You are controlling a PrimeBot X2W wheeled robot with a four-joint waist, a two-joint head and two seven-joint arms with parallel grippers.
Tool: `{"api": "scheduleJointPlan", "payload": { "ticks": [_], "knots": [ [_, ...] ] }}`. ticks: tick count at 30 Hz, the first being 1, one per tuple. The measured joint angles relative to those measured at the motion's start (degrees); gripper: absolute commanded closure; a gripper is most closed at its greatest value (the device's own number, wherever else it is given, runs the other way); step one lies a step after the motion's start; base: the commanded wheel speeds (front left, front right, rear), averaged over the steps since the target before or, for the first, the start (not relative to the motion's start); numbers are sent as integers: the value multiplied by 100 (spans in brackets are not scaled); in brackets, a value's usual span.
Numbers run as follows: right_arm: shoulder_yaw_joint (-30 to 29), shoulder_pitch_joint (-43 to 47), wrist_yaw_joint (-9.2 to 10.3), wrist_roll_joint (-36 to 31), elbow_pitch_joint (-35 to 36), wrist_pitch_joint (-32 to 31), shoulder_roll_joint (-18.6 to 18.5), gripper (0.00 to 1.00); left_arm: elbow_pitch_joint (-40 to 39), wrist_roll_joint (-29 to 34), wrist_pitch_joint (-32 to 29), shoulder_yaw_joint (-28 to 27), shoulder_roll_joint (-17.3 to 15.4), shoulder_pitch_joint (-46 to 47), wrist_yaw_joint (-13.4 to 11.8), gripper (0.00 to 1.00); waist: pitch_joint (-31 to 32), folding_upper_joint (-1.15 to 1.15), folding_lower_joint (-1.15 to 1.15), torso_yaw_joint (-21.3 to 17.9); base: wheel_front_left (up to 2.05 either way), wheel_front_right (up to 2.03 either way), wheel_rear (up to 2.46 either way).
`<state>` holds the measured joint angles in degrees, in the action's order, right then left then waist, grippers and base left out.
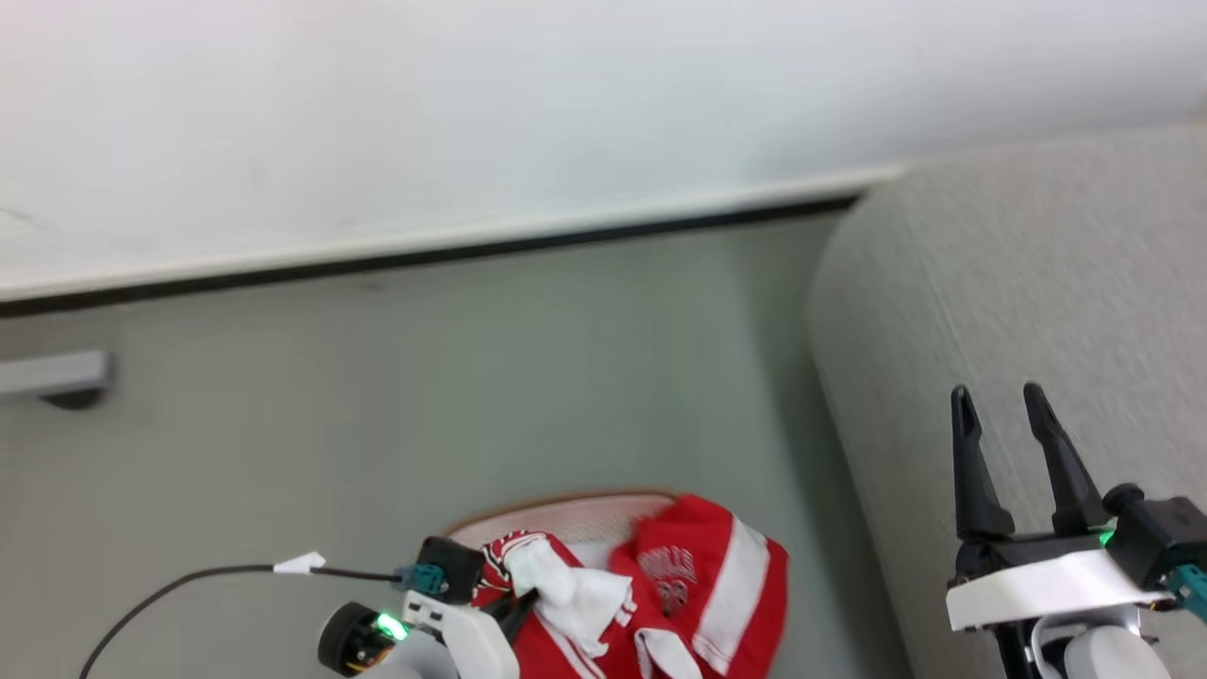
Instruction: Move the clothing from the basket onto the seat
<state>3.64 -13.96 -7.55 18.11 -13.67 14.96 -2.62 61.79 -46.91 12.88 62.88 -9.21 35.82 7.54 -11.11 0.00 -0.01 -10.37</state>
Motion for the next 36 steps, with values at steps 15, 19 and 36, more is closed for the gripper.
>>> {"api": "scheduleJointPlan", "payload": {
  "ticks": [15,19,36],
  "knots": [
    [-77,369,0,14,-178,0,0,0,-1949,323,221,-1038,-257,-75,-192,100,1155,0,-1,1168,0,0,0],
    [-11,389,0,63,-186,0,0,0,-2703,612,224,-1394,-325,-118,-299,100,1264,0,0,1313,0,0,0],
    [455,601,0,212,-151,0,-1,0,-4402,968,203,-2067,-573,88,-569,100,1285,0,0,1327,0,0,0]
  ]
}}
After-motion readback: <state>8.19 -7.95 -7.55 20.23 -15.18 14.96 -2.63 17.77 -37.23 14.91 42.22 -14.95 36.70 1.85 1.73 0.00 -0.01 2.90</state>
